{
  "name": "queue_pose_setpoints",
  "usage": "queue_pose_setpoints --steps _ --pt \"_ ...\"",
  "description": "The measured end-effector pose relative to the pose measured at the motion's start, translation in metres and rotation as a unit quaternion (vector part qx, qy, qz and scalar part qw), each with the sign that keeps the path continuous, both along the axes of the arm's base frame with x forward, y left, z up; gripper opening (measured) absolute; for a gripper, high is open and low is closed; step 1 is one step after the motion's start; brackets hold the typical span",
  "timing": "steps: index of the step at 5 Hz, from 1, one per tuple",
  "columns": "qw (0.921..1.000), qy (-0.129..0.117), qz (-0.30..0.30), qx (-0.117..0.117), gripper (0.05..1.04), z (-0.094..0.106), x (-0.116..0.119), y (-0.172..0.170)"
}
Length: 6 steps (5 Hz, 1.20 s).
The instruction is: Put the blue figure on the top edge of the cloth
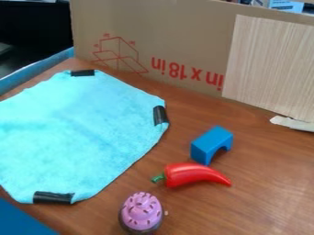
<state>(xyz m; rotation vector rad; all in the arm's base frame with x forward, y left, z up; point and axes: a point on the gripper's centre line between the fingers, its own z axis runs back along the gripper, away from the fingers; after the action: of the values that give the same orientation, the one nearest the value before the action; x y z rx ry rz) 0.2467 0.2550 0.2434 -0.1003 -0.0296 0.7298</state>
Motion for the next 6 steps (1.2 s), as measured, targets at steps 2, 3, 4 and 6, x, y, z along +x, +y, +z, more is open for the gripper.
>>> queue_pose_setpoints --steps 2,3,4,6 --pt "0.9997 0.025 0.000 0.000 1.001 -0.036 0.007 -0.017" --pt "0.9993 0.019 -0.018 0.028 1.001 -0.040 0.014 -0.044" --pt "0.9931 0.045 -0.105 0.027 1.001 -0.063 0.025 -0.079" --pt "0.9472 0.067 -0.313 0.024 1.001 -0.107 0.048 -0.168"
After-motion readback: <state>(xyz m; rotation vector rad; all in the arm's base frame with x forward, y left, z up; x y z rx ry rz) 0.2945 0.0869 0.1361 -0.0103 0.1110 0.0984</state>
